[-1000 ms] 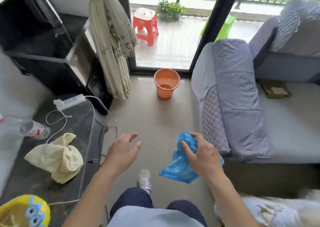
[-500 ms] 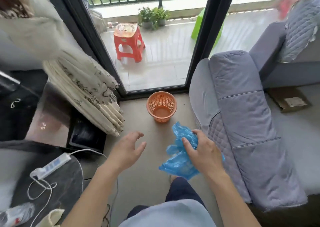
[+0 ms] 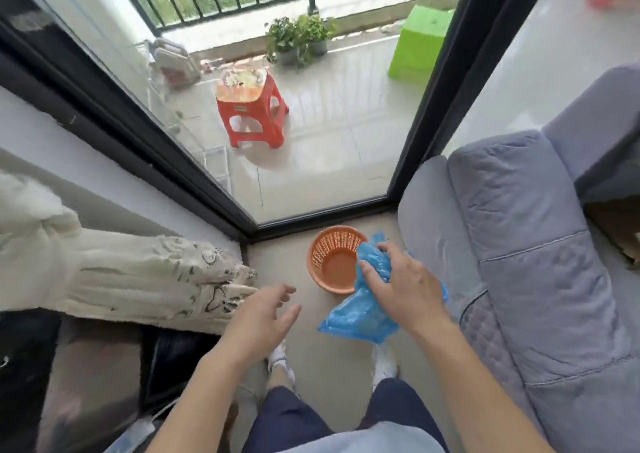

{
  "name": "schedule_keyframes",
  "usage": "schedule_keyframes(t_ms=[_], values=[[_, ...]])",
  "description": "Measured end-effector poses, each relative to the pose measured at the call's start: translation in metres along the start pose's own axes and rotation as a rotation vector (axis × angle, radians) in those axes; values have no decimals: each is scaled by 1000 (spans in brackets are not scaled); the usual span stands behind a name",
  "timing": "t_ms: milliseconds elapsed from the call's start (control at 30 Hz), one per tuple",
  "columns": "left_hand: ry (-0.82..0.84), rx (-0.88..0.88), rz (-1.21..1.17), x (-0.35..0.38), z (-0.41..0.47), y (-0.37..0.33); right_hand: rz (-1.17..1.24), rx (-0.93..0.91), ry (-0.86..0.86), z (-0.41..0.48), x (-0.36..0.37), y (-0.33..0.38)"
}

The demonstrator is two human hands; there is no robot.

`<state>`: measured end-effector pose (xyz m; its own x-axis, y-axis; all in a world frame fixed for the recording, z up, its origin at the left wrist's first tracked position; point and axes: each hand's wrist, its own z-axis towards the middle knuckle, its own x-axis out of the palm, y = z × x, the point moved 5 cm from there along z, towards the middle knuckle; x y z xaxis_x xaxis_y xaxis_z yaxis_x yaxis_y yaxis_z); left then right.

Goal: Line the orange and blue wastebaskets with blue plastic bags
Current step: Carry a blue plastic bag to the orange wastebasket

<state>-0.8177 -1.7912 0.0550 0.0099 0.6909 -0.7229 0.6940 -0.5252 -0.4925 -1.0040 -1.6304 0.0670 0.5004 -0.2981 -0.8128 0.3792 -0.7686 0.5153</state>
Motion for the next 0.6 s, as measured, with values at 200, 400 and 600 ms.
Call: schedule_keyframes(t_ms=[200, 400, 600], values=[[228, 46, 20, 35, 111, 81, -66, 245, 39, 51, 91, -19], [273, 67, 42, 111, 222, 141, -30, 423, 141, 100, 222, -73], [250, 115, 79, 218, 293, 191, -63, 345, 228, 155, 338, -135]])
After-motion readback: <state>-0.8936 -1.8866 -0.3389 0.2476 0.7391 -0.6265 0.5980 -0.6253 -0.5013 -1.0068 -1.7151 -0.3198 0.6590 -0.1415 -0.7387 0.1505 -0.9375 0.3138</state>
